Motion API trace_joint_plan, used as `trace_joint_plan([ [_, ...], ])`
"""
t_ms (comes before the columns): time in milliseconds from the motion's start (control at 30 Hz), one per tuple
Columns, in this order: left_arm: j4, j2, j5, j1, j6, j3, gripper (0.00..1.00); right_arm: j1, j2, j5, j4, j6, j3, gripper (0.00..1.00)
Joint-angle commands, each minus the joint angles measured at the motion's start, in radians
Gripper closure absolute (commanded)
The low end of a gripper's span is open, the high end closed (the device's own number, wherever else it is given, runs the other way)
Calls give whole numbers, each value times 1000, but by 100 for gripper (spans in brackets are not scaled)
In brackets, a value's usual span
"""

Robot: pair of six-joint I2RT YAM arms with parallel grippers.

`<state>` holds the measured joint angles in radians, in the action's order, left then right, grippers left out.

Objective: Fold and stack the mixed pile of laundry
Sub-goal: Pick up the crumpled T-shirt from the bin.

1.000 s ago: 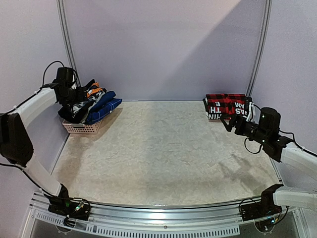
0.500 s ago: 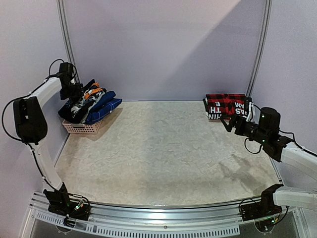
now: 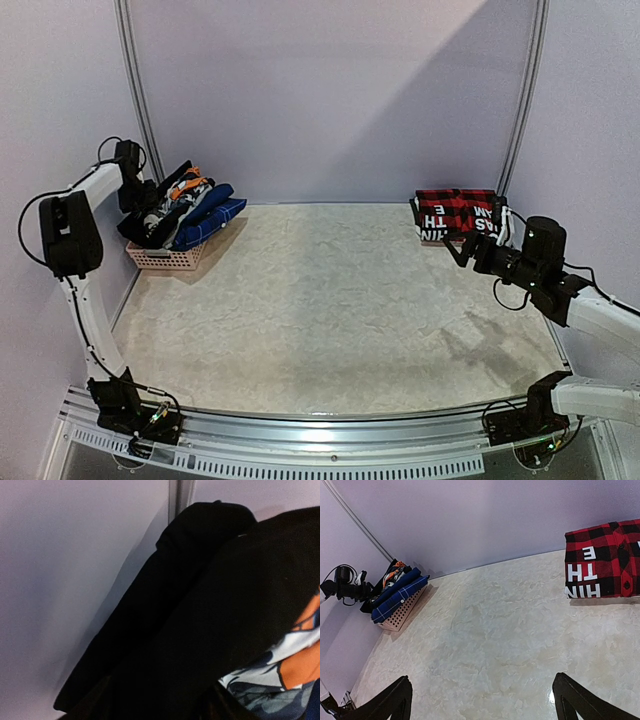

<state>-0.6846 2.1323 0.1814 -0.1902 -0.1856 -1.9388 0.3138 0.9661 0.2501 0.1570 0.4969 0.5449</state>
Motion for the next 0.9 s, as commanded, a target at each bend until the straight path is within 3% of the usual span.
trace_joint_plan([
  [0, 7, 19, -35, -12, -5, -16, 51, 3, 9, 23, 5, 5, 18, 1],
  [100, 23, 10, -43, -11, 0, -17, 73, 3, 12, 28, 8, 6, 18, 1],
  [167, 27, -4, -29, -10, -1, -16, 95, 3, 16, 32, 10, 7, 18, 1],
  [200, 30, -14, -13, -9, -2, -14, 100, 3, 18, 33, 10, 6, 18, 1],
  [867, -11, -155, 50, -2, 0, -105, 100, 4, 40, 48, 15, 6, 24, 1],
])
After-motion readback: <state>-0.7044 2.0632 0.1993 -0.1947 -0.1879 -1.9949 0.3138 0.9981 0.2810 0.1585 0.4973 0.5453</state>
